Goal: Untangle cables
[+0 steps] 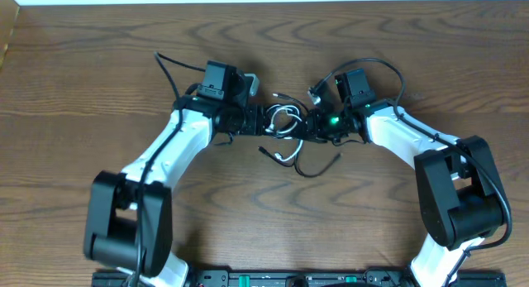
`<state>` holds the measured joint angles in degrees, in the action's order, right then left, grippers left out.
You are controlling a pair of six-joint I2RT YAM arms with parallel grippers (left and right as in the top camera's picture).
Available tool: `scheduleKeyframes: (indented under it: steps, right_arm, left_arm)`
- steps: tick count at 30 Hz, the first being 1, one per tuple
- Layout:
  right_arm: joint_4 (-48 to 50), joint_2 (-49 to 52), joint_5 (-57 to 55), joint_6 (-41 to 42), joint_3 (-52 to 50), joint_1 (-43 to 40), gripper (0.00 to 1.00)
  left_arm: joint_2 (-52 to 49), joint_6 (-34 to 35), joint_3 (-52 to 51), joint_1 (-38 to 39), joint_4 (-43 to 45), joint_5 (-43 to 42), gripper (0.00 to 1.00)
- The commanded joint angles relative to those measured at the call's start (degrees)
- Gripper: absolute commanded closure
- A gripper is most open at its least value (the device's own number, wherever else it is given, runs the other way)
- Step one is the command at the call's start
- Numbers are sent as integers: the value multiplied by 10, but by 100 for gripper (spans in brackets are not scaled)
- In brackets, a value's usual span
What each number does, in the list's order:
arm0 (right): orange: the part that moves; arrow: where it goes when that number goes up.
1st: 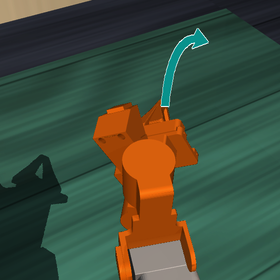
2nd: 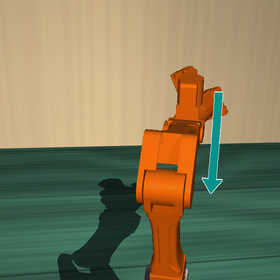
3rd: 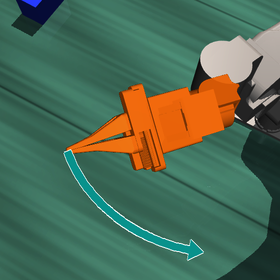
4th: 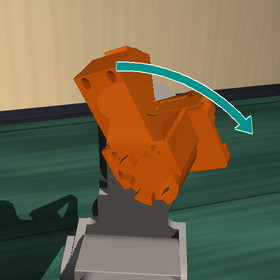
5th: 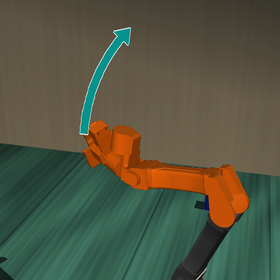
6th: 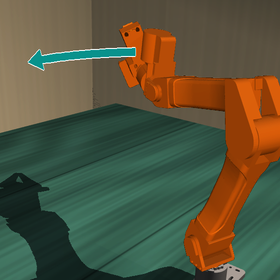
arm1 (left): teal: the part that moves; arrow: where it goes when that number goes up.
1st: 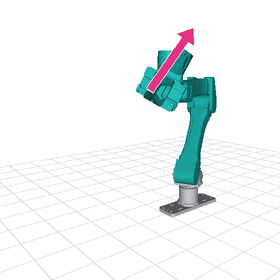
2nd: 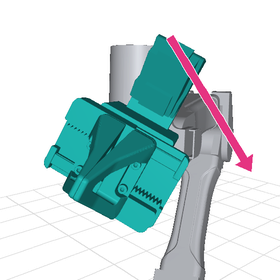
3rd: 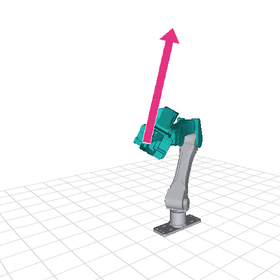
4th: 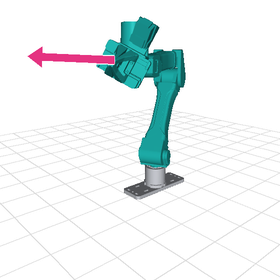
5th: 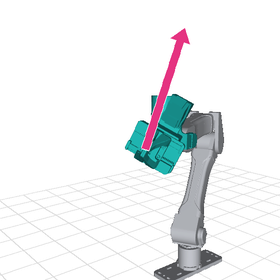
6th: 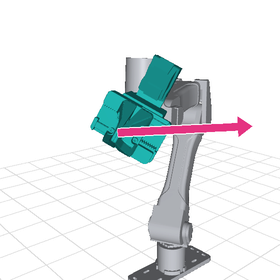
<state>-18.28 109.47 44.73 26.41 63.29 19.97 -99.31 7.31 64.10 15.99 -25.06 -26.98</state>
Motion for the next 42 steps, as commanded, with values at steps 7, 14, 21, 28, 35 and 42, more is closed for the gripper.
scheduleKeyframes:
  steps: [7,14,21,28,35,42]
  right_arm:
    - [-74,-5,-126,-34,4,3,99]
    - [-116,-5,-176,-55,4,-2,99]
    - [-141,-5,-180,-59,4,-16,99]
    - [-183,-5,-212,-62,14,-25,99]
    - [-193,-5,-206,-68,45,-18,99]
    - [-189,-5,-206,-68,46,-12,99]
  left_arm:
    - [-77,3,-1,28,2,-61,48]
    - [-79,3,-1,30,7,-17,75]
    - [-79,2,-1,30,9,48,78]
    - [-75,9,17,21,4,34,69]
    - [-71,74,60,1,5,-99,56]
    - [-74,81,46,22,5,-53,56]
